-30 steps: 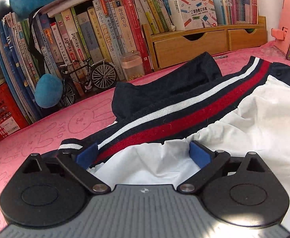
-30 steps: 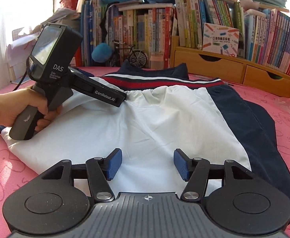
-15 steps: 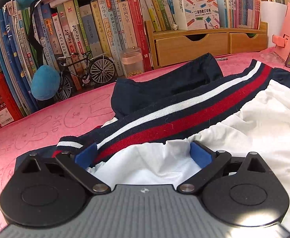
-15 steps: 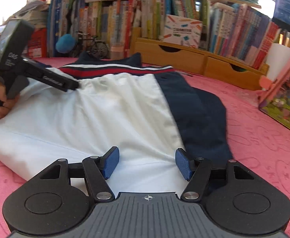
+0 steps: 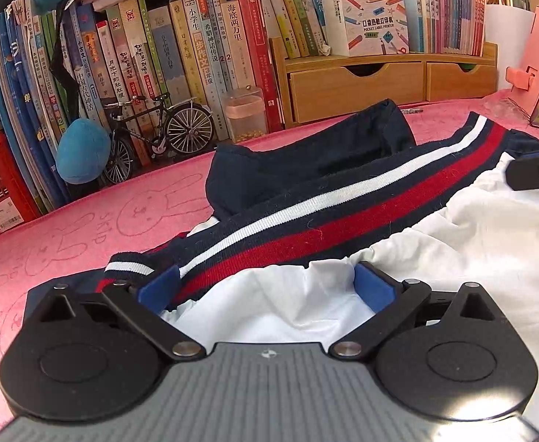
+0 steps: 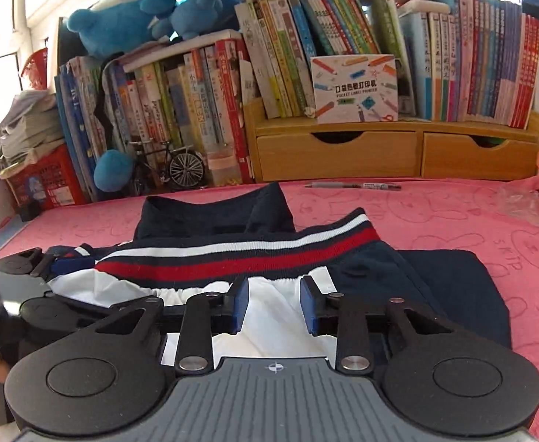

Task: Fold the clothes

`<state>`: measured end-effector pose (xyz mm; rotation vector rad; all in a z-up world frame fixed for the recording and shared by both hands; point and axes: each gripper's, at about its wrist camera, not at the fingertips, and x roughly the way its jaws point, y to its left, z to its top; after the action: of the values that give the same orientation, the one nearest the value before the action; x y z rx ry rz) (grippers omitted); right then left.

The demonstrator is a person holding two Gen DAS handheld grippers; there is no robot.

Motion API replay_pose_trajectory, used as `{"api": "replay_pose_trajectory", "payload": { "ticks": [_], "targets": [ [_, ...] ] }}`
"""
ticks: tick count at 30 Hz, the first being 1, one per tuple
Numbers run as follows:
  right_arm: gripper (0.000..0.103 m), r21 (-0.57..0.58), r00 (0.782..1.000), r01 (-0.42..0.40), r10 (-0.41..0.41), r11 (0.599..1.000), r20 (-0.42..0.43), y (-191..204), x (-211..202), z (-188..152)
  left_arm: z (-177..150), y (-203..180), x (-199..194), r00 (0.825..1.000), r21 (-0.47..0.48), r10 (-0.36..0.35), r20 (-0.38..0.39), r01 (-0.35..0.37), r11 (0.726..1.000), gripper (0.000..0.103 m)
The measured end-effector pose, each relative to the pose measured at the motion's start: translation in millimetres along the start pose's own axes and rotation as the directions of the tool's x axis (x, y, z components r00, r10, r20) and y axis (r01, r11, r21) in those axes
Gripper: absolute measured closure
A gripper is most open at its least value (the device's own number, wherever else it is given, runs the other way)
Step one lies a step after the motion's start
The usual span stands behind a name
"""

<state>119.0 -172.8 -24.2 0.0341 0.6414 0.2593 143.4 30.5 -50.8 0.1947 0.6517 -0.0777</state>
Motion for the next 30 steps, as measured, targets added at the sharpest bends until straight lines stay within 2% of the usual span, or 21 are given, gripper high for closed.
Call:
{"api": "replay_pose_trajectory", "payload": {
  "ticks": [1,2,4,6,7,8,10,12,14,16,18,20,22,27,30],
  "targets": [
    [0.079,0.003,1.0,0.011,-0.011,1.0,-0.008,2.3,14.9,5.5,0.2,0.0,0.0,1.0,-0.001,0.0,0.0,0.0,1.0,0.0],
    [0.09,0.005,1.0,0.023,-0.023,1.0,-0.016,4.5,29.7,11.0,0.1,0.1,-0.1,1.0,-0.002,-0.001,0.0,0.001,1.0,0.0],
    [0.093,-0.005,0.991,0.133,-0.133,0.991,-0.014,-4.4,43.6,11.5,0.2,0.3,0.0,1.0,-0.004,-0.003,-0.001,0.003,1.0,0.0],
    [0.095,-0.013,0.97,0.242,-0.243,0.97,-0.015,-18.7,54.5,8.8,0.4,0.7,0.0,1.0,-0.008,-0.009,-0.001,0.009,1.0,0.0],
    [0.093,0.007,0.965,0.262,-0.262,0.965,-0.014,-29.1,56.7,6.8,0.2,1.2,0.0,1.0,-0.009,-0.013,-0.001,0.013,1.0,0.0],
    [0.08,0.028,0.96,0.281,-0.281,0.959,-0.012,-39.6,58.7,4.8,0.2,1.4,0.1,1.0,-0.009,-0.014,-0.001,0.014,1.0,0.0],
    [0.074,0.047,0.958,0.286,-0.285,0.957,-0.03,-47.6,57.1,7.5,0.1,1.8,0.2,1.0,-0.01,-0.016,-0.002,0.016,1.0,0.0],
    [0.075,-0.003,0.92,0.392,-0.392,0.92,-0.026,-34.0,49.6,11.1,-0.1,2.6,0.2,1.0,-0.01,-0.016,-0.002,0.016,1.0,0.0],
    [0.075,-0.003,0.956,0.287,-0.286,0.958,0.063,-15.7,23.4,8.2,-0.4,3.2,0.3,1.0,-0.011,-0.017,-0.002,0.017,1.0,0.0],
    [0.075,-0.032,0.985,0.146,-0.142,0.989,0.1,7.8,0.0,4.1,-0.6,3.6,0.3,1.0,-0.013,-0.018,-0.003,0.018,1.0,0.0],
    [0.076,-0.063,0.997,0.036,-0.031,0.997,0.075,27.3,-9.5,0.7,-0.7,3.6,0.3,1.0,-0.012,-0.018,-0.003,0.018,1.0,0.0],
    [0.075,-0.051,1.0,0.0,0.001,0.999,0.026,38.0,-2.2,-5.4,-1.0,4.2,0.0,1.0,-0.012,-0.02,-0.002,0.019,1.0,0.0],
    [0.075,-0.048,1.0,0.024,-0.023,0.999,0.005,40.7,8.8,-12.3,-1.1,4.6,-0.2,1.0,-0.01,-0.02,-0.002,0.02,1.0,0.0],
    [0.074,-0.043,1.0,0.02,-0.021,0.999,-0.009,40.6,20.6,-15.2,-2.7,16.4,-3.7,0.999,0.025,-0.038,-0.001,0.038,0.999,0.0],
    [0.073,-0.014,1.0,-0.015,0.014,1.0,-0.018,33.3,23.5,-16.6,-6.4,45.2,-8.9,0.994,-0.016,-0.101,-0.029,0.1,0.995,0.0]
  ]
}}
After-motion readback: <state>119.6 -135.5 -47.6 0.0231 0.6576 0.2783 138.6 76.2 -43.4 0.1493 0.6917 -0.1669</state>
